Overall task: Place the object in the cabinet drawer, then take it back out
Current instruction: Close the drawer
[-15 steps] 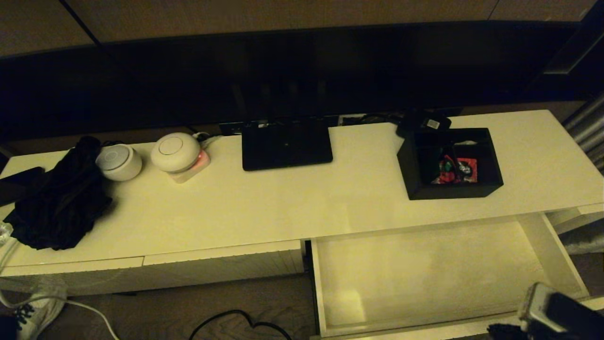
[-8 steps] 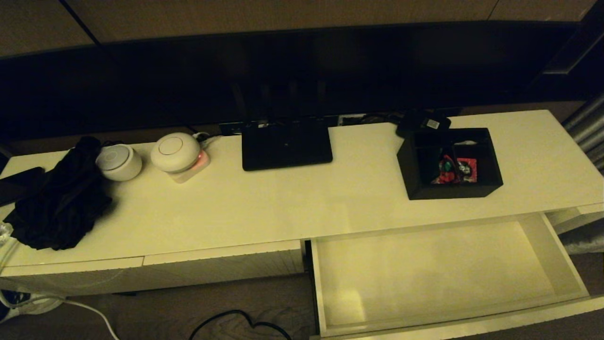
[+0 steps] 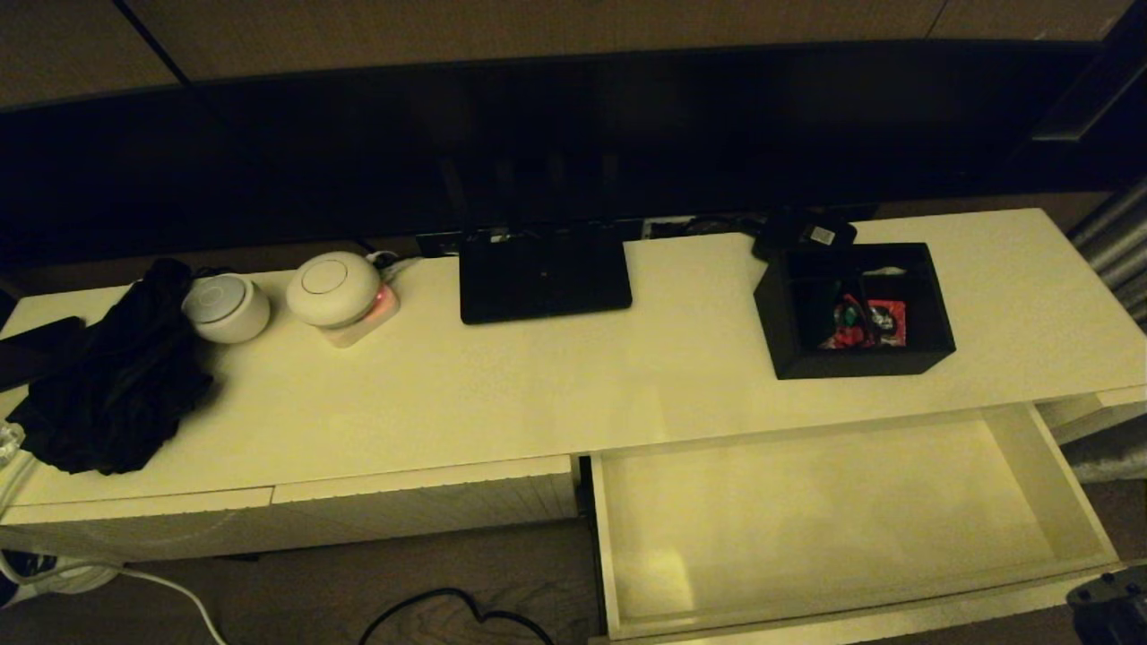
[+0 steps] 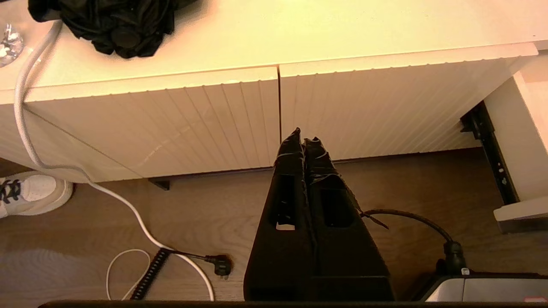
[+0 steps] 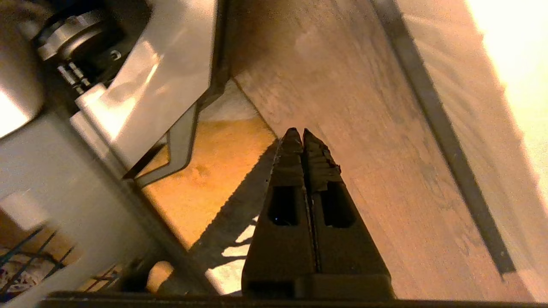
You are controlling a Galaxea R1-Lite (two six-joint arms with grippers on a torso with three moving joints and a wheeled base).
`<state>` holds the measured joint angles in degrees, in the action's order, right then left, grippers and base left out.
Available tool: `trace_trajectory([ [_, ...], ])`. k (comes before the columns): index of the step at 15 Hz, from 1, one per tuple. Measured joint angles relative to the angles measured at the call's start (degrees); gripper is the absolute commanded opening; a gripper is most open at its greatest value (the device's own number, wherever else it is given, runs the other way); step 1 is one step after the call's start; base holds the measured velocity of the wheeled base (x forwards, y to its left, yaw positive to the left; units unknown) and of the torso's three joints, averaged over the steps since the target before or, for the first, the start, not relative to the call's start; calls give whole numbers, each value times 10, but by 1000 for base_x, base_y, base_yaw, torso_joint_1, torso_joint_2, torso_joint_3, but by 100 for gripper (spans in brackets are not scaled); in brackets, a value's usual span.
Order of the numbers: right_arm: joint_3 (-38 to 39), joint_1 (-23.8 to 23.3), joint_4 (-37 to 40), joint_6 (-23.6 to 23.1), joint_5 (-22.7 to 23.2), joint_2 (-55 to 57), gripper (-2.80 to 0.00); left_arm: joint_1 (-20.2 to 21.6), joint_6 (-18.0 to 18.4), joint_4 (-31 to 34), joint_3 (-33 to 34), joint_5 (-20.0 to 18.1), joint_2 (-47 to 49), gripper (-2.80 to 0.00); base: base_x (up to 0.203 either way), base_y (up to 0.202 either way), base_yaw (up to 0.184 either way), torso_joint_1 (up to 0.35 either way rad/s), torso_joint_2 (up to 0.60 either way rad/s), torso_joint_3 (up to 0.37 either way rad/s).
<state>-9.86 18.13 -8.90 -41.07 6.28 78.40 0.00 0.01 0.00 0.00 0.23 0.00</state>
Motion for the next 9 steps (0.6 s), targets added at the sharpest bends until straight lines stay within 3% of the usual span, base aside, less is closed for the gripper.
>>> trace_trajectory([
  [5,-10,-20,-167,5,-9,111,-280,0,0,0,0,0,0,-280,0,0,0,0,0,0],
  [9,-15,-44,-250,6,-9,154,-280,0,0,0,0,0,0,-280,0,0,0,0,0,0],
])
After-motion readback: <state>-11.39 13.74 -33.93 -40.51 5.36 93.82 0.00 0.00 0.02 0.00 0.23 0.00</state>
